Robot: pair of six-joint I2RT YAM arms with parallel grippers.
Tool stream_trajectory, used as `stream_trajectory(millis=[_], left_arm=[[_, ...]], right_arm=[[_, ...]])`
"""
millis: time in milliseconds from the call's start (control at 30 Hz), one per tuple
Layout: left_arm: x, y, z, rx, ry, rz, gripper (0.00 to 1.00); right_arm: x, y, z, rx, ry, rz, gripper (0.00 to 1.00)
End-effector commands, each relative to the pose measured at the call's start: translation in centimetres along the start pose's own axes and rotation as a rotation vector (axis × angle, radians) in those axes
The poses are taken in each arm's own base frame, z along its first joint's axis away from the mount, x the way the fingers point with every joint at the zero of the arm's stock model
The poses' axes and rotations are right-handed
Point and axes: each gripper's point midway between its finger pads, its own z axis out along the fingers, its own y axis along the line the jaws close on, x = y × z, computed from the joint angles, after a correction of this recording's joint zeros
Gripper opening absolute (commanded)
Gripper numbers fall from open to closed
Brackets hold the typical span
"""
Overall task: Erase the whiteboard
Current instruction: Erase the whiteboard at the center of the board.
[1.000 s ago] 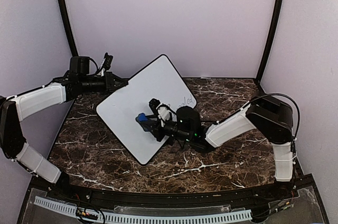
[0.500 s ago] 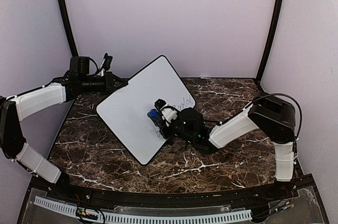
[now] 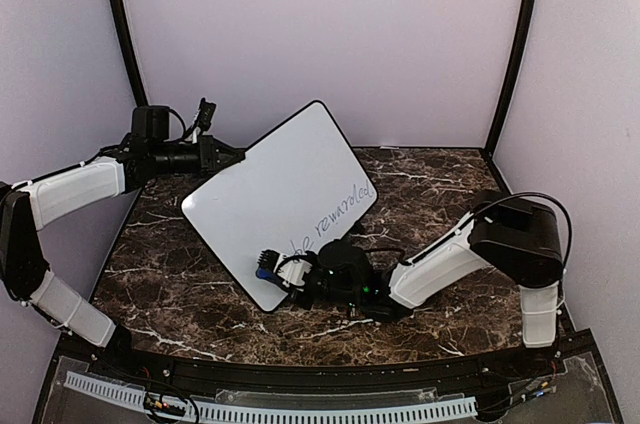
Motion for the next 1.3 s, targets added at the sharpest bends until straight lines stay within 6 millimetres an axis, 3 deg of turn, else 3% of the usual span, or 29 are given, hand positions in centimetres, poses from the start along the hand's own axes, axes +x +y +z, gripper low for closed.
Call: stream_trajectory(millis=[0, 133, 233, 700, 900, 1033, 1267], left_arm=[[1.5, -3.3, 0.2, 0.117, 0.063, 0.016, 0.00], [1.5, -3.4, 0.2, 0.119, 0.063, 0.015, 0.00], [1.5, -3.3, 0.2, 0.118, 0.063, 0.016, 0.00], [1.6, -3.3, 0.3, 0.118, 0.065, 0.014, 0.00], [1.6, -3.3, 0.3, 0.118, 0.065, 0.015, 0.00], [1.6, -3.4, 0.2, 0.119, 0.064, 0.017, 0.00], [1.6, -3.3, 0.3, 0.117, 0.065, 0.014, 0.00]], right_arm=[[5.5, 5.2, 0.2, -0.165, 0.169, -0.089, 0.22], [5.8, 6.2, 0.7, -0.162, 0.181, -0.120, 0.22], [5.3, 5.1, 0.6, -0.101, 0.168, -0.115, 0.22], [2.2, -5.4, 1.0, 0.148, 0.106, 0.026, 0.22], [1.7, -9.7, 1.4, 0.275, 0.122, 0.054, 0.22], [2.0, -11.8, 0.4, 0.301, 0.102, 0.161, 0.23], [4.4, -11.8, -1.1, 0.251, 0.153, 0.268, 0.22]])
